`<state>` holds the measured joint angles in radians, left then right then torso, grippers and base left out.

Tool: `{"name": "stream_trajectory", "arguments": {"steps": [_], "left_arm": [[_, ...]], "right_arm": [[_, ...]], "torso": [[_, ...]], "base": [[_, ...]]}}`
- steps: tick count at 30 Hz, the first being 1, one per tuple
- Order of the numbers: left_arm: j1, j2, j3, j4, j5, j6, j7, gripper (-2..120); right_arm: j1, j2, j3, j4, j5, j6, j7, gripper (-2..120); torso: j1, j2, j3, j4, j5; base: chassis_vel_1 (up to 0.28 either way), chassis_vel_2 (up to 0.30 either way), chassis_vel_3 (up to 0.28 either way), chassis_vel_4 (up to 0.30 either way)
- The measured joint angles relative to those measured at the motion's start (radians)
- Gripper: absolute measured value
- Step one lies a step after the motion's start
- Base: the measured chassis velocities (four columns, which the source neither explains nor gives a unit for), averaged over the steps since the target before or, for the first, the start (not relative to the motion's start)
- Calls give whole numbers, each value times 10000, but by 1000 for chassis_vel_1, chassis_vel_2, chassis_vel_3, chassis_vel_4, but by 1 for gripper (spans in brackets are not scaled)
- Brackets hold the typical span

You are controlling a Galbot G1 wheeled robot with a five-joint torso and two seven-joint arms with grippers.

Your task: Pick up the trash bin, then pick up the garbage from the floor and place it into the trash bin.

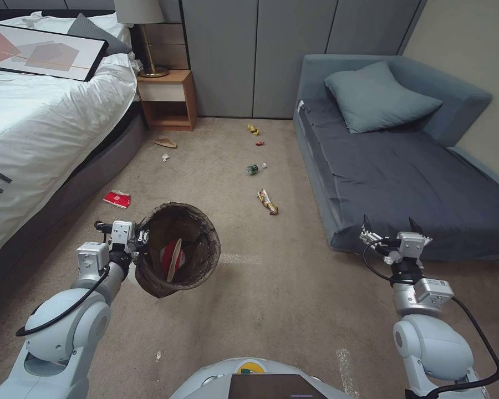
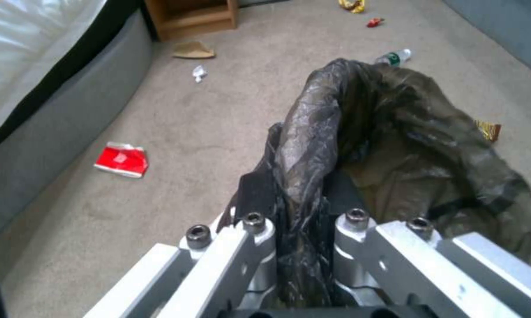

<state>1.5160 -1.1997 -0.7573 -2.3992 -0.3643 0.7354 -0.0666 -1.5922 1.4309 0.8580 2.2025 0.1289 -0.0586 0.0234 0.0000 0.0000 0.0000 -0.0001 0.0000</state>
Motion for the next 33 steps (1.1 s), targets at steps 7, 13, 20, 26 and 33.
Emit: {"name": "stream_trajectory", "arguments": {"steps": [7, 13, 20, 26, 33], "left_arm": [[-3, -2, -14, 2, -2, 0, 9, 7], [30, -28, -12, 5, -1, 0, 12, 7], [89, -21, 3, -49, 5, 0, 15, 7], [116, 7, -6, -109, 4, 0, 17, 7], [184, -65, 67, -127, 16, 0, 14, 7]], "right_arm": [[-2, 4, 12, 0, -29, -5, 71, 100], [-33, 20, 20, -1, -37, 72, 68, 100], [-69, 52, -12, -18, -50, 225, -67, 100], [-136, 68, 17, -48, -58, 357, -184, 100], [-193, 65, 30, -70, -54, 500, -267, 100]], "torso": [[0, 0, 0, -1, 1], [0, 0, 0, 0, 0], [0, 0, 0, 2, 0], [-1, 0, -1, 1, 0], [-1, 1, -1, 0, 0]], "base": [[0, 0, 0, 0], [0, 0, 0, 0], [0, 0, 0, 0], [0, 0, 0, 0], [-31, 31, 23, -30]]}}
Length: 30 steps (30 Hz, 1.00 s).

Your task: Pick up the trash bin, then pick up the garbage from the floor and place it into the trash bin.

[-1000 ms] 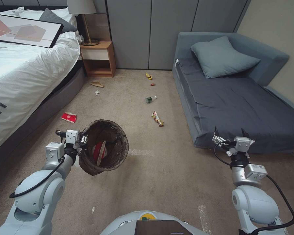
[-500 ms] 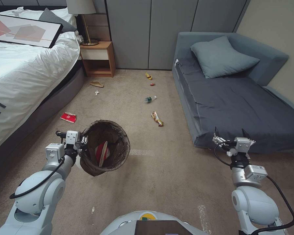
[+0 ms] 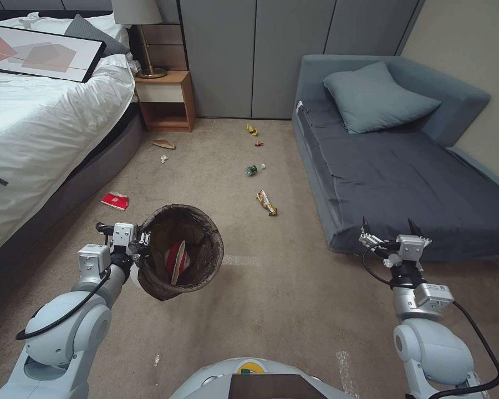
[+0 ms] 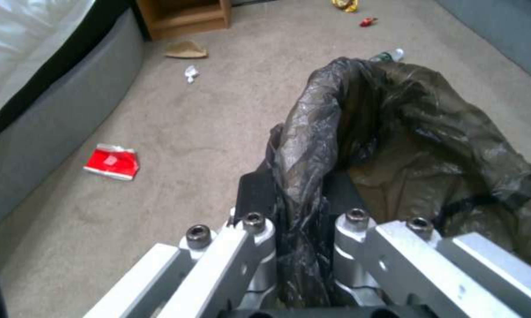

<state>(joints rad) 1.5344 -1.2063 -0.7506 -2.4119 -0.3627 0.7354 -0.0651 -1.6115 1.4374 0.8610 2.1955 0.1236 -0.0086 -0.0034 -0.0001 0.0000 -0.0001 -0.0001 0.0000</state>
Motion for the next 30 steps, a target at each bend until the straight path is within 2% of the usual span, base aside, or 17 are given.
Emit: {"name": "stream_trajectory", "arguments": {"steps": [9, 10, 13, 30], "left_arm": [[-4, 3, 9, -5, 12, 0, 22, 7], [-12, 7, 8, 1, 12, 0, 24, 7], [-35, 9, 6, 35, 11, 0, 21, 7], [-71, -12, -34, 94, 9, -2, 56, 7]], "right_arm": [[8, 3, -41, -31, -5, 28, -53, 100], [18, 4, -49, -38, -6, 30, -69, 100], [23, 13, -46, -57, -17, 42, -75, 100], [-3, 11, -1, -67, -72, 89, -105, 100]], "torso": [[1, 1, 1, -3, -3], [0, 0, 1, 3, 5], [0, 0, 2, 2, -4], [0, 0, 0, 0, 1]], "base": [[-171, 166, 171, -179], [-237, 243, 226, -244], [-243, 270, 257, -246], [-267, 256, 266, -257]]}}
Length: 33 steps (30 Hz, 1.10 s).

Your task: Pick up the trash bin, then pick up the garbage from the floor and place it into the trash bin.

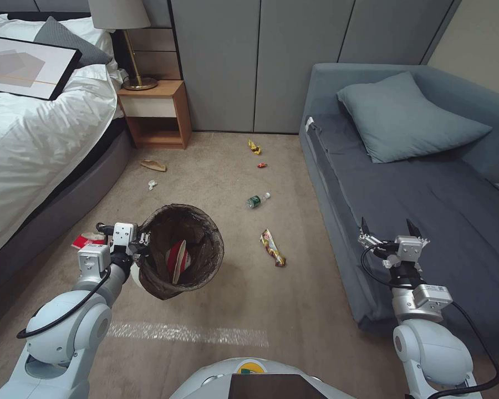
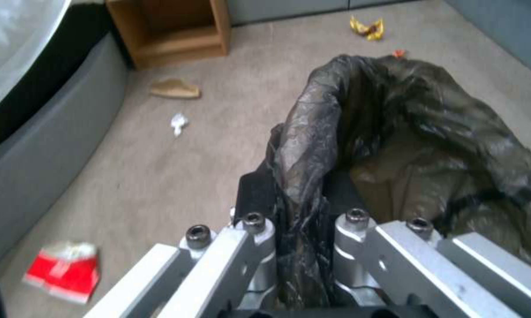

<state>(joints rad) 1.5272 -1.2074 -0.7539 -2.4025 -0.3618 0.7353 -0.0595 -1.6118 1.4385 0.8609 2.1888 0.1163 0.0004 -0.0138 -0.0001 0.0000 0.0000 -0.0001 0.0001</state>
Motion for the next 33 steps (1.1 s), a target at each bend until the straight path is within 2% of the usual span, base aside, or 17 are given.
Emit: {"name": "stream_trajectory", "arguments": {"steps": [23, 26, 29, 33], "left_arm": [[-35, 5, 1, 82, 19, 1, 10, 7], [-29, 19, 1, 85, 17, 1, 9, 7], [-30, 13, 19, 123, 18, 1, 3, 7], [-48, -20, 50, 146, 27, 1, 2, 7]], "right_arm": [[-4, -34, -71, 62, 8, 141, 44, 100], [-32, -96, -126, 189, 22, -48, 216, 100], [-131, -196, -258, 508, -165, -854, 448, 100], [-138, -204, -434, 608, -237, -1216, 675, 100]], "torso": [[2, -1, 3, 2, -2], [2, -1, 2, 3, -2], [0, -1, 0, 0, -1], [0, -1, -1, 1, -2]], "base": [[-221, 236, 223, -229], [-66, 48, 75, -55], [0, 0, 0, 0], [0, 0, 0, 0]]}}
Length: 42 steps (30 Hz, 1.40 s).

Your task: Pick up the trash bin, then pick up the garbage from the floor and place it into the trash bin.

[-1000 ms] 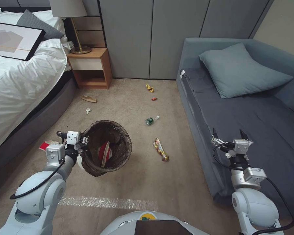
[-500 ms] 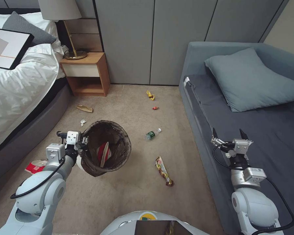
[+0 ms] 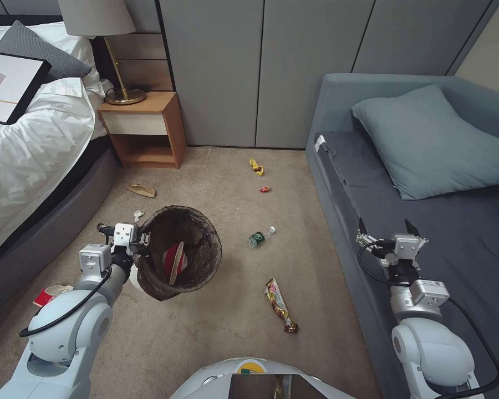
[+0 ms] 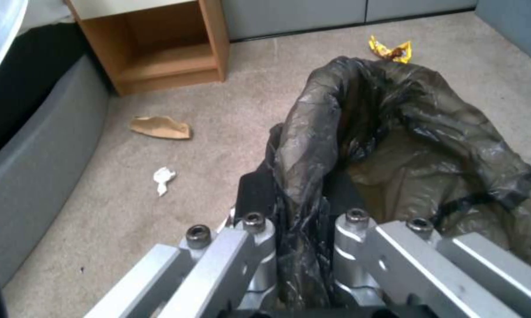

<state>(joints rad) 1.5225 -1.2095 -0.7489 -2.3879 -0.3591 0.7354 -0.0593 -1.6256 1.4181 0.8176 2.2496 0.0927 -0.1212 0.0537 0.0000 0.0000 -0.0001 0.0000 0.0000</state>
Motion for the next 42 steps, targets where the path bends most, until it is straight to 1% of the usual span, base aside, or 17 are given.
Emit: {"name": "stream_trajectory", "arguments": {"steps": [12, 26, 42], "left_arm": [[22, 33, -64, -2, -15, 0, 1, 7], [49, -52, -119, -47, -16, 0, 2, 7], [112, -110, -144, -103, -12, 0, -14, 7]], "right_arm": [[-79, 86, -212, -151, -179, -130, 24, 100], [-52, 79, -256, -116, -357, -353, 25, 100], [-106, 109, -239, -71, -352, -374, 29, 100]], "torso": [[0, 0, 0, 0, 0], [0, 0, 1, 0, 0], [0, 0, 1, 0, 1]], "base": [[0, 0, 0, 0], [0, 0, 0, 0], [0, 0, 0, 0]]}}
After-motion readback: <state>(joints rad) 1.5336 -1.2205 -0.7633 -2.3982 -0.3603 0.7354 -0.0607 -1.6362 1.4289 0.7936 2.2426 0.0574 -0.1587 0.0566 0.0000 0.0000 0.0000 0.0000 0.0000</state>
